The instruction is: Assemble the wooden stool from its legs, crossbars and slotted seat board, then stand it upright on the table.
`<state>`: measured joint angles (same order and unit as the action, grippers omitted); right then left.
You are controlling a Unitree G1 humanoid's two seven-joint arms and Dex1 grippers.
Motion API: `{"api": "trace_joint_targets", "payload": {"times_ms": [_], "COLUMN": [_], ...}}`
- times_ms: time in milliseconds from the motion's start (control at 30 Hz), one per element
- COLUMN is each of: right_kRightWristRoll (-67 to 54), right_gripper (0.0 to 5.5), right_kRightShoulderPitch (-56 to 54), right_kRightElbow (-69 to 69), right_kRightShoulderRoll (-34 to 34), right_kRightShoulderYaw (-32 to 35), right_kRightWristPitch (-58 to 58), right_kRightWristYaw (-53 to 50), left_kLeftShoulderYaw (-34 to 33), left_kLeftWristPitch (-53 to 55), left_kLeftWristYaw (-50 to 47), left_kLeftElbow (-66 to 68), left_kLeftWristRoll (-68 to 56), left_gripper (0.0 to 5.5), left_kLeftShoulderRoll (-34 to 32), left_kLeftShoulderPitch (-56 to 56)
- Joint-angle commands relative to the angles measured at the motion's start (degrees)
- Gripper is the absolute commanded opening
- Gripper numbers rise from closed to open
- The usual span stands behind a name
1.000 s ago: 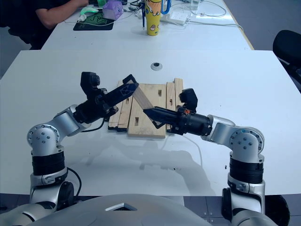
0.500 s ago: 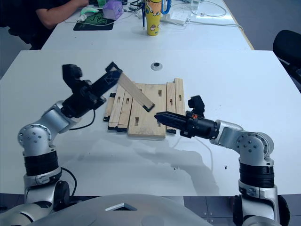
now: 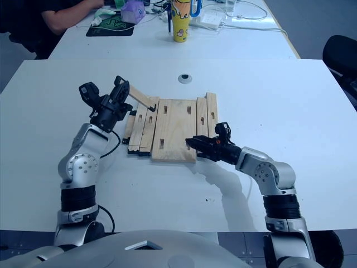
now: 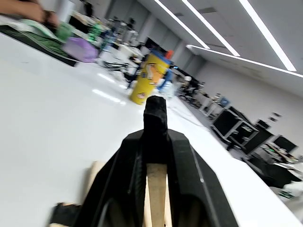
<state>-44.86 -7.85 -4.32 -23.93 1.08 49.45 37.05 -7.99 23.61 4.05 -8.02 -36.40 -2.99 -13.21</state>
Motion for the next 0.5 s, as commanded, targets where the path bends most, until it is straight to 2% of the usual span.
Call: {"api": "trace_joint_targets", "payload": {"times_ms": [33,500], "right_kRightWristRoll": [0.0,1.0], "right_gripper": [2.52,2.52], "right_kRightShoulderPitch": [-0.9,-0.4], "right_kRightElbow": [-0.9,-1.2], "right_kRightShoulderRoll": [1.3,3.1], "right_kRightShoulderYaw": [0.7,1.4], "right_kRightWristPitch": [1.1,1.0], "right_kRightWristYaw": [-1.2,-2.0], "left_kLeftShoulderYaw": [-0.4,-0.6], "left_kLeftWristPitch": [-0.9,2.2], "left_kLeftWristYaw": [-1.8,-2.3], "left_kLeftElbow": [1.4,1.1], "left_kLeftWristRoll": [3.0,3.7], "left_gripper": [0.44,0.44], "left_kLeftShoulderRoll": [0.9,4.3], "left_kLeftShoulderPitch": [0.2,3.3]}}
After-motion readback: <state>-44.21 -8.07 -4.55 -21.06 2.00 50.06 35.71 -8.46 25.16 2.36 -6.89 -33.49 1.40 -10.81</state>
